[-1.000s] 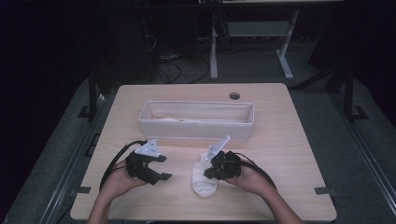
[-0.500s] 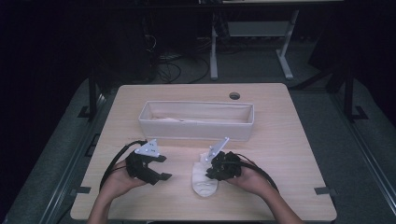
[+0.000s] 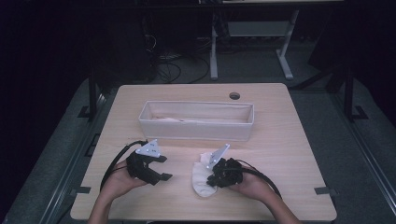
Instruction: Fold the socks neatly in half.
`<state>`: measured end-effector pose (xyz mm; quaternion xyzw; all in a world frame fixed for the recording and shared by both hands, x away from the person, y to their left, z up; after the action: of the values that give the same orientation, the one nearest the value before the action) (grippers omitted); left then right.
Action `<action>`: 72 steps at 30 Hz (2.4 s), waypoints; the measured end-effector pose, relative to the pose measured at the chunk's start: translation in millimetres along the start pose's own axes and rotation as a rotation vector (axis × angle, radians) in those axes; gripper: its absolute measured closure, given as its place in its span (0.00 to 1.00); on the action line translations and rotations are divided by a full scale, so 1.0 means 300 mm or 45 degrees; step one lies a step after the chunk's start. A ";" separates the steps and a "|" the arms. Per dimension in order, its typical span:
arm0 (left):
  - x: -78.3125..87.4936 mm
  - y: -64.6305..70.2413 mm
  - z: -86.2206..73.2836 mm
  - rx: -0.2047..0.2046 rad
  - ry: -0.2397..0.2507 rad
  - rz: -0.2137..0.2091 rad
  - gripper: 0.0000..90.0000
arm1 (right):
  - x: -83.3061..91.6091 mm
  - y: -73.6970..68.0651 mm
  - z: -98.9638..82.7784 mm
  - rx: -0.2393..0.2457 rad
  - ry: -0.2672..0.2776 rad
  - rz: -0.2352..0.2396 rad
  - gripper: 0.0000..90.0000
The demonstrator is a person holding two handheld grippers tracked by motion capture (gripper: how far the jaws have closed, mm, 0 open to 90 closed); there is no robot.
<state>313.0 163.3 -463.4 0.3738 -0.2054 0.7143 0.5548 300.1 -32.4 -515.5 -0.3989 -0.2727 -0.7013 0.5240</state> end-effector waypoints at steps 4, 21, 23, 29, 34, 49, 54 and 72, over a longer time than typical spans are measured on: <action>0.003 0.001 0.002 0.000 0.005 0.002 0.35 | 0.016 0.009 0.012 0.007 0.014 -0.028 0.89; -0.001 0.001 0.001 -0.005 -0.001 -0.002 0.35 | 0.014 0.090 0.015 -0.052 0.025 -0.111 0.86; -0.002 0.002 0.002 -0.006 -0.001 -0.001 0.35 | 0.032 0.080 0.017 -0.044 0.040 -0.113 0.85; -0.005 0.004 0.005 -0.003 0.002 0.001 0.35 | 0.070 0.036 0.018 -0.008 0.071 -0.086 0.82; -0.010 0.004 0.005 -0.003 -0.001 -0.004 0.35 | 0.075 -0.004 0.011 0.024 0.082 -0.039 0.79; -0.016 0.004 0.006 -0.003 -0.004 -0.009 0.36 | 0.076 -0.095 0.011 0.159 0.106 0.050 0.69; -0.017 0.004 0.005 0.001 -0.003 -0.010 0.35 | 0.054 -0.101 0.010 0.184 0.077 0.058 0.69; -0.012 0.003 0.005 0.000 0.000 -0.008 0.35 | -0.005 -0.116 -0.004 0.236 0.015 0.047 0.68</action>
<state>313.0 159.8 -465.2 0.3745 -0.2042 0.7125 0.5571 267.0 -22.0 -516.1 -0.3495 -0.3259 -0.6657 0.5732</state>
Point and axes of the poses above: each handheld gripper's, and its own axes: x roughly backward along the jaws, z roughly out of its top, y roughly to its right, the point moved 8 cm from there along -x, roughly forward along the jaws, and after that the axes turned 5 degrees about -z, right-handed, at the moved point
